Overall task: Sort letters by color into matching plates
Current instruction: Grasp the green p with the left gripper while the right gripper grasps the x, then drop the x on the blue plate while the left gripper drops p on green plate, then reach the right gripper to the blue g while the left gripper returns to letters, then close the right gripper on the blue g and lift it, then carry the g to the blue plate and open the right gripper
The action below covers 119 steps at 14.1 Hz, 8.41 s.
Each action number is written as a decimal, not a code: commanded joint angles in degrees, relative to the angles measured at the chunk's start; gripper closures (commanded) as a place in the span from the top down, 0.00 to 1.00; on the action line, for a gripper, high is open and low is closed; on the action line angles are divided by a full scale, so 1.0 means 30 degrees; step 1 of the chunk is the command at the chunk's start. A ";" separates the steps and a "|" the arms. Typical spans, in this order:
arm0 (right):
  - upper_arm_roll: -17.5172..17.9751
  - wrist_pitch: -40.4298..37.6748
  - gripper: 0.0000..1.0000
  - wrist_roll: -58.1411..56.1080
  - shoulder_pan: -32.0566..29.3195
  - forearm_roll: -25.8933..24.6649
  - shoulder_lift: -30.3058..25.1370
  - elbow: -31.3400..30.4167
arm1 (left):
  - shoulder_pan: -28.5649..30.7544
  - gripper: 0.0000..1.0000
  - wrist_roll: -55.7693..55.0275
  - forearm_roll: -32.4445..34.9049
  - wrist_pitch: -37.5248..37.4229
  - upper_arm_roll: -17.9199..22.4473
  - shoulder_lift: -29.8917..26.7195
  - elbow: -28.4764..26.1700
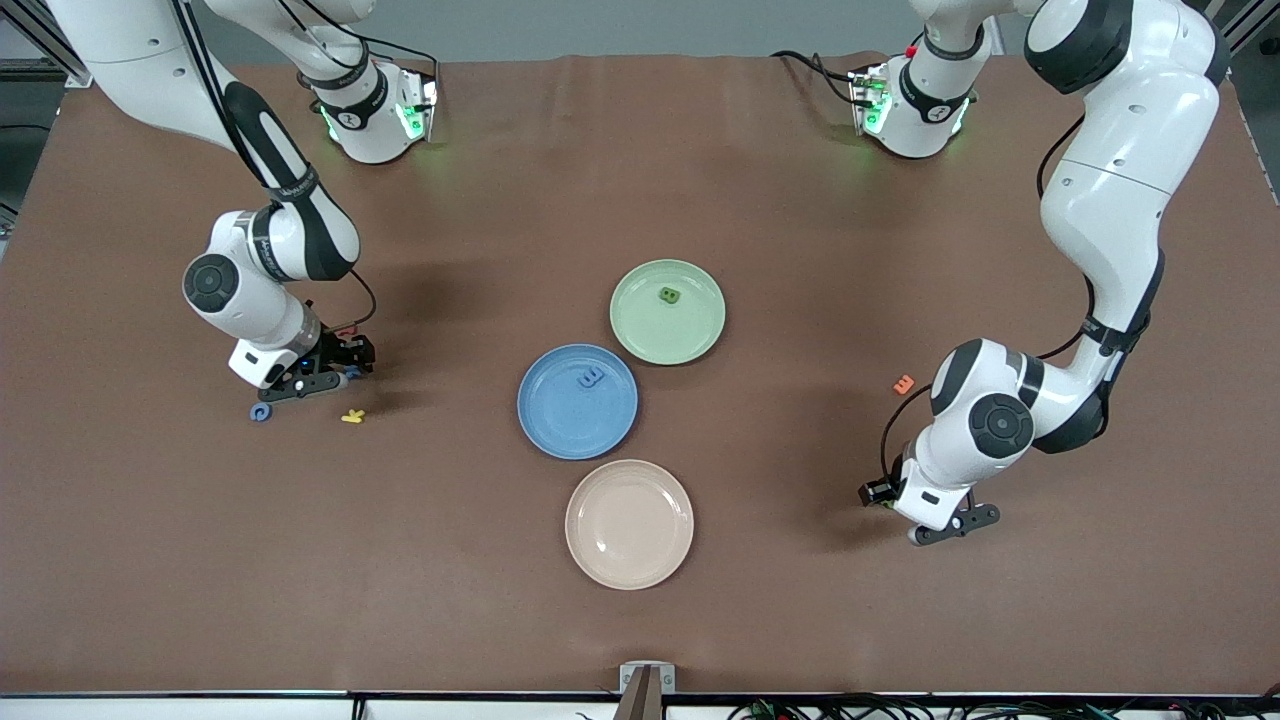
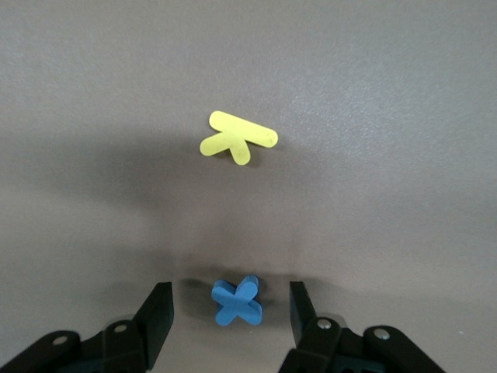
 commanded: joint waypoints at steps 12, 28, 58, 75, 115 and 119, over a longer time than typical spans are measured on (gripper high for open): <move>0.0312 0.0184 0.12 -0.0129 -0.0578 -0.0220 0.0020 -0.0212 | -0.0132 0.66 0.0675 0.0252 0.0181 0.0550 0.0513 0.0565; 0.0488 -1.0217 0.08 1.6527 0.9258 -0.0132 0.1068 0.9448 | -0.0073 0.06 0.0499 0.0224 -0.0111 0.0432 -0.0217 0.0418; 0.0342 -1.1964 1.00 2.0116 1.1053 -0.0161 0.4129 1.3645 | -0.3236 0.06 -2.2086 0.1509 0.1851 -0.7243 -0.4379 -0.9777; 0.0342 -1.5209 1.00 0.0967 -0.1362 -0.0073 -0.4695 0.6770 | -0.2127 0.99 -2.1155 0.4029 0.1675 -0.5925 -0.4496 -0.7846; 0.0283 0.0768 0.31 -0.3996 -0.4504 -0.0190 -0.0860 -0.2058 | 0.9946 0.93 -0.4218 0.3886 -0.2573 -0.7067 -0.6430 -0.8868; 0.0283 0.0741 0.18 -0.3996 -0.4503 -0.0190 -0.0918 -0.2028 | 1.0354 0.93 -0.3370 0.3915 -0.2310 -0.7038 -0.5905 -0.9279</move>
